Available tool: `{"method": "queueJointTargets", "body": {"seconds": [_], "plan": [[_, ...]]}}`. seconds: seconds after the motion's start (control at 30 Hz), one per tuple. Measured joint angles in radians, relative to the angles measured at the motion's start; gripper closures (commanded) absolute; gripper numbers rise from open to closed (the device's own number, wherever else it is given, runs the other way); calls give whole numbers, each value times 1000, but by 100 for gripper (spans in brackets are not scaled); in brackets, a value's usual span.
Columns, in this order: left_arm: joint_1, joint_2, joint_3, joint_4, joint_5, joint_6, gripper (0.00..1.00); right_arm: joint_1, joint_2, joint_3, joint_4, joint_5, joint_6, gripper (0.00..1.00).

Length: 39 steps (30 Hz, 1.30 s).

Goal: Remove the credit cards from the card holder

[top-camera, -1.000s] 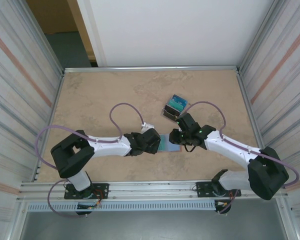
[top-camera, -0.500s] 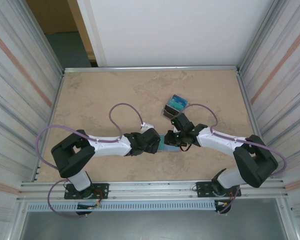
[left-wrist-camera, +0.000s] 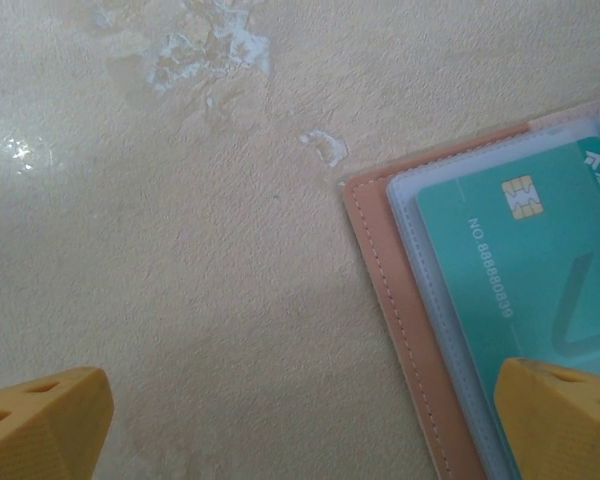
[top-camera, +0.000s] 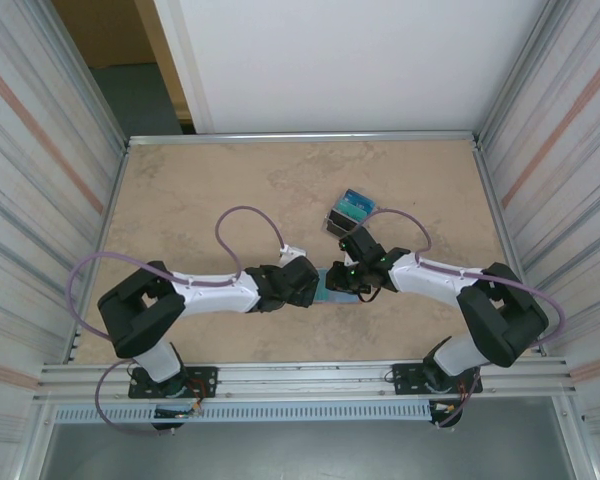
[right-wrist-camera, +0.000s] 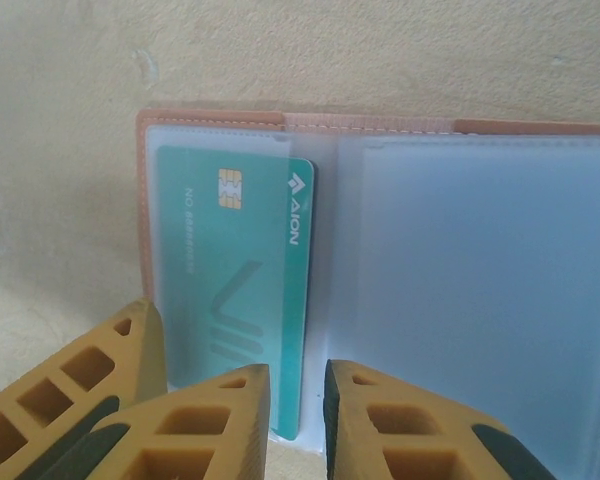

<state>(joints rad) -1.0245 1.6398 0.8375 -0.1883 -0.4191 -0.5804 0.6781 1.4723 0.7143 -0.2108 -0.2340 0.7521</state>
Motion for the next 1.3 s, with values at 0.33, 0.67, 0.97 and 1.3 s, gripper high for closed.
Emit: {"method": "queueJointTargets", "body": {"seconds": [0.33, 0.67, 0.97, 1.3], "plan": [[13, -2, -2, -1, 1, -1, 1, -18, 32, 0, 27, -23, 0, 80], [13, 11, -2, -46, 0, -13, 1, -31, 41, 0, 65, -52, 7, 81], [13, 18, -2, -51, 0, -19, 1, -33, 66, 0, 85, -60, 18, 82], [13, 18, -2, -53, 1, -22, 1, -49, 80, -26, 143, -106, 39, 85]]}}
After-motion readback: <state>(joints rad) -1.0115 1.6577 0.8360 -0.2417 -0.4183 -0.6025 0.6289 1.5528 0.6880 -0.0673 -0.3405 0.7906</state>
